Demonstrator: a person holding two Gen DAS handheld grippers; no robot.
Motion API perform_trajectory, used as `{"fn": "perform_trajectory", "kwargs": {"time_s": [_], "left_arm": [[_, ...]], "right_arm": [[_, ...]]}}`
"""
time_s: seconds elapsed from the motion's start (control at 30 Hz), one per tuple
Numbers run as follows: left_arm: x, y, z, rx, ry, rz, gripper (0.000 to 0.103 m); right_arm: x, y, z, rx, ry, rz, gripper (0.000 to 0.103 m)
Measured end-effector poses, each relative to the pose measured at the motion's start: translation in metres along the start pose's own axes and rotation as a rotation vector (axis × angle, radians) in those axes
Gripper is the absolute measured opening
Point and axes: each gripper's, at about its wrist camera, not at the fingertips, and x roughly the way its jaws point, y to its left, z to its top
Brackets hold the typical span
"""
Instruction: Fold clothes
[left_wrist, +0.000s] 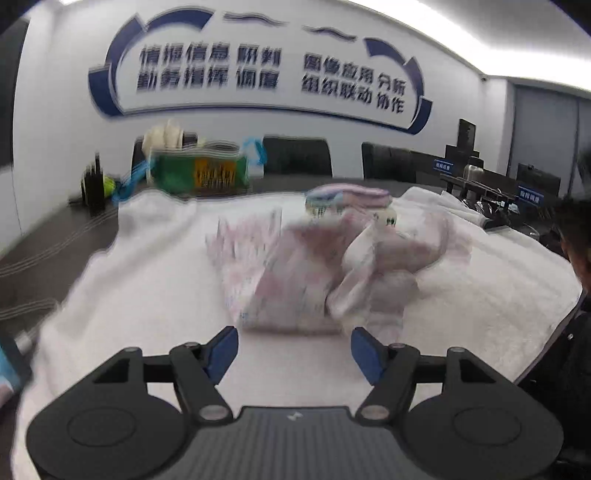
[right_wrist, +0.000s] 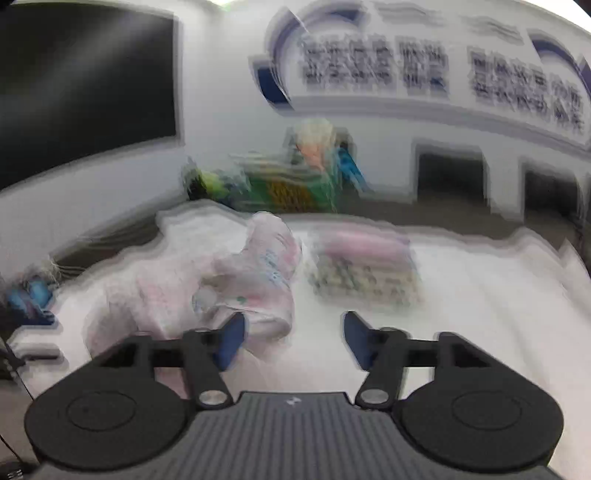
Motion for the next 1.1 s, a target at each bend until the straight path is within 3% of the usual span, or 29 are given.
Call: {"fn": "perform_trajectory", "kwargs": {"time_s": [0.1,0.2,0.27,0.3,0.37,0.4,0.43,0.47,0.5,0.53,0.57,0.67,0.77,0.8,0.83,0.87,0.93,1.0,1.07,1.1], "left_arm": [[0.005,-0.005,0.003,-0.043,0.021,-0.098,0.066],[0.013,-0.043,0.007,0.074,-0.008,-0.205,0.067],[0.030,-0.071,0.006,0.186,-0.016,-0.098,0.069],[0.039,-0.083,0.004,0.238,-0.003,-0.001,0.069],[0.056,-0.088,-0.001,0.278,0.005,0.132,0.068],[0.062,-0.083,-0.001,0.258,0.021,0.153,0.066],[0.068,-0.078,-0.001,0.236,0.037,0.171,0.057],[0.071,-0.070,0.000,0.201,0.051,0.156,0.029],[0.073,-0.061,0.001,0.164,0.064,0.139,0.007],[0.075,-0.048,0.005,0.125,0.081,0.114,0.000],[0.062,-0.035,0.011,0.072,0.074,0.054,0.000],[0.006,0.003,0.032,-0.085,-0.005,-0.182,0.000],[-0.009,0.028,0.052,-0.151,-0.122,-0.049,0.000],[-0.014,0.036,0.059,-0.173,-0.161,-0.002,0.000],[-0.019,0.045,0.066,-0.194,-0.200,0.045,0.003],[-0.005,0.050,0.068,-0.235,-0.206,0.142,0.009],[0.027,0.052,0.066,-0.249,-0.114,0.303,0.013],[0.029,0.045,0.054,-0.256,-0.107,0.288,0.017],[0.016,0.033,0.045,-0.218,-0.127,0.201,0.049],[0.008,0.027,0.041,-0.192,-0.138,0.153,0.057]], "right_arm": [[-0.009,-0.027,-0.012,0.124,-0.010,-0.051,0.061],[-0.011,-0.021,-0.005,0.081,-0.069,0.039,0.066],[0.005,-0.004,-0.002,-0.021,-0.041,0.122,0.073],[0.017,0.007,-0.004,-0.087,-0.010,0.150,0.074],[0.047,0.027,-0.011,-0.212,0.047,0.166,0.074],[0.064,0.029,-0.015,-0.246,0.074,0.153,0.074],[0.078,0.029,-0.020,-0.251,0.105,0.145,0.074],[0.091,0.027,-0.025,-0.242,0.136,0.139,0.069],[0.103,0.025,-0.030,-0.233,0.166,0.133,0.047],[0.111,0.025,-0.032,-0.215,0.188,0.136,0.032],[0.115,0.025,-0.031,-0.189,0.202,0.145,0.015],[0.078,0.022,-0.019,-0.141,0.156,0.262,0.013],[0.028,0.028,0.006,-0.150,0.036,0.424,0.013],[0.021,0.031,0.015,-0.152,0.009,0.441,0.013],[0.026,0.035,0.023,-0.153,-0.001,0.413,0.014],[0.038,0.039,0.028,-0.157,0.002,0.356,0.018],[0.069,0.047,0.030,-0.174,0.039,0.224,0.032],[0.095,0.058,0.025,-0.199,0.105,0.143,0.034],[0.090,0.059,0.017,-0.219,0.094,0.172,0.039],[0.081,0.057,0.014,-0.232,0.075,0.192,0.050]]}}
